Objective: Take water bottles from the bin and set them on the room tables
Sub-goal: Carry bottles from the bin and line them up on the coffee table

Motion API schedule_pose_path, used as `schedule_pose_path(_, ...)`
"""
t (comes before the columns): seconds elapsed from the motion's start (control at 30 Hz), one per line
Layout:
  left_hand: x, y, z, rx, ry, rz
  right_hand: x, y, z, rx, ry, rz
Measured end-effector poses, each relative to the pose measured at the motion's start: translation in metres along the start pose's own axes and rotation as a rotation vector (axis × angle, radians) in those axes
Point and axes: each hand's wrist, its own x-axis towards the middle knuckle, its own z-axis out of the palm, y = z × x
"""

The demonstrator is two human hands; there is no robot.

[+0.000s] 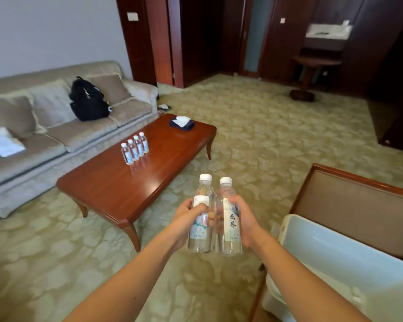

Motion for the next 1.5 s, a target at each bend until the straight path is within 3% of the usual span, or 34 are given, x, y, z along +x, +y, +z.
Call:
schedule_pose_path(0.37, -0.055, 0.04, -0.128, -0.049, 0.127, 0.139, 0.027, 0.024, 0.145, -0.048, -0.205, -0.049)
schedule_pose_path(0.73, -0.035, 0.058, -0.187, -0.111, 0.256, 0.223, 0.093, 0.019, 0.197, -0.21, -0.359, -0.043)
schedule_pose_path(1.0, 0.063, 0.089, -0.206, -0.125, 0.271, 0.218, 0.201, -0.016, 0.193, -0.258, -0.364, -0.05)
schedule_pose_path(1.37, 0.262, 0.173, -0.187, -0.08, 0.25, 0.21, 0.374, -0.145, 0.153, -0.23, -0.399, -0.038)
schedule_pose_path(1.5, 0.314, 0.187, -0.181, -0.029, 0.234, 0.18, 0.429, -0.171, 0.133, -0.352, -0.373, -0.093)
